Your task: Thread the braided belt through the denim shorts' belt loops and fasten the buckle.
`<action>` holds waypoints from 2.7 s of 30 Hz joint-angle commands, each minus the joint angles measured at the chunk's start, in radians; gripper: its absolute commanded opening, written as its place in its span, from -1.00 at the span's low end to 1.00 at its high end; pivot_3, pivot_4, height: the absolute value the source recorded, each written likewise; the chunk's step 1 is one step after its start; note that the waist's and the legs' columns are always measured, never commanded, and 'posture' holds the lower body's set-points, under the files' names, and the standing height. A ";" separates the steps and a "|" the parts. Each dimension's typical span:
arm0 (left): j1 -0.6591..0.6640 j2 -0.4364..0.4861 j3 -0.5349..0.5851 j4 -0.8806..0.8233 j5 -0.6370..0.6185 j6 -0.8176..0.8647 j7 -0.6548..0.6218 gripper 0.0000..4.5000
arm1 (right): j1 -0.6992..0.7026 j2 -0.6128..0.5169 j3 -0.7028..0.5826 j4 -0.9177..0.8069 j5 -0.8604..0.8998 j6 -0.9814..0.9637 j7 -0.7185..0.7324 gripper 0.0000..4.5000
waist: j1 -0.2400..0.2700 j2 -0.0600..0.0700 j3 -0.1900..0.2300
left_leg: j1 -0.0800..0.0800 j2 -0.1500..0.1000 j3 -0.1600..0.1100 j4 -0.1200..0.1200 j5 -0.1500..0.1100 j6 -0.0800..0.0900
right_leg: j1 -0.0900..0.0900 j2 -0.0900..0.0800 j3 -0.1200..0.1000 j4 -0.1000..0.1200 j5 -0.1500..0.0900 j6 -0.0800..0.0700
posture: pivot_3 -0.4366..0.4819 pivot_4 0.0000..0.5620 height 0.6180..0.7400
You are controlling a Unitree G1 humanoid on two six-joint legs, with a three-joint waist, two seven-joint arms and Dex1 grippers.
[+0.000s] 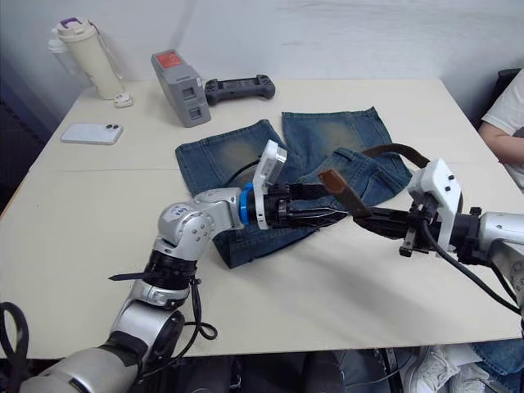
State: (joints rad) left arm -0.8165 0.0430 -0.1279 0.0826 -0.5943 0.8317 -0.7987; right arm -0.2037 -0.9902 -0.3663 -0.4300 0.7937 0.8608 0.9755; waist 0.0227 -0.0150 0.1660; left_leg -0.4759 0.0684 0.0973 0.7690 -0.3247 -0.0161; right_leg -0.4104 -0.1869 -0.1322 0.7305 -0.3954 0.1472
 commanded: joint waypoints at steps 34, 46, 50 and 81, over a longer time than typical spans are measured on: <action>-0.158 -0.153 0.101 0.157 -0.046 -0.095 0.023 -1.00 | 0.064 0.007 -0.173 -0.045 0.026 -0.047 -0.175 -0.05 | 0.004 0.000 0.000 | 0.000 0.000 0.000 -0.001 0.000 0.000 | 0.000 0.000 0.000 -0.002 0.000 0.000 | -0.05 -0.47 -0.47; -0.327 -0.221 0.227 0.448 -0.006 -0.326 0.139 -1.00 | 0.173 -0.035 -0.456 -0.213 0.169 0.088 -0.210 0.98 | 0.004 -0.001 0.001 | -0.001 -0.001 0.000 -0.001 0.000 0.001 | 0.000 0.000 0.000 -0.002 0.000 0.000 | -0.05 -0.47 -0.47; -0.355 -0.227 0.235 0.483 -0.006 -0.342 0.124 -1.00 | 0.179 0.001 -0.435 -0.249 0.186 0.083 -0.282 0.98 | 0.004 -0.001 0.001 | -0.001 -0.001 0.000 -0.001 0.000 0.001 | 0.000 0.000 0.000 -0.002 0.000 0.000 | -0.05 -0.47 -0.47; -0.217 -0.375 0.412 0.282 -0.490 0.139 0.642 -1.00 | -0.040 1.011 -0.012 -0.106 0.672 -0.477 -1.106 0.98 | -0.004 0.006 0.000 | -0.006 -0.001 0.001 0.000 0.001 0.001 | -0.009 0.000 0.003 0.010 0.000 0.000 | -0.05 -0.47 -0.47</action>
State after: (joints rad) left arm -1.0910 -0.2029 0.2949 0.4051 -1.0581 0.9807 -0.1632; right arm -0.2312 0.0199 -0.3869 -0.5051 1.4332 0.4086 -0.1428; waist 0.0191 -0.0088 0.1661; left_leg -0.4828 0.0671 0.0979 0.7698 -0.3242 -0.0155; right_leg -0.4199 -0.1873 -0.1287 0.7405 -0.3956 0.1470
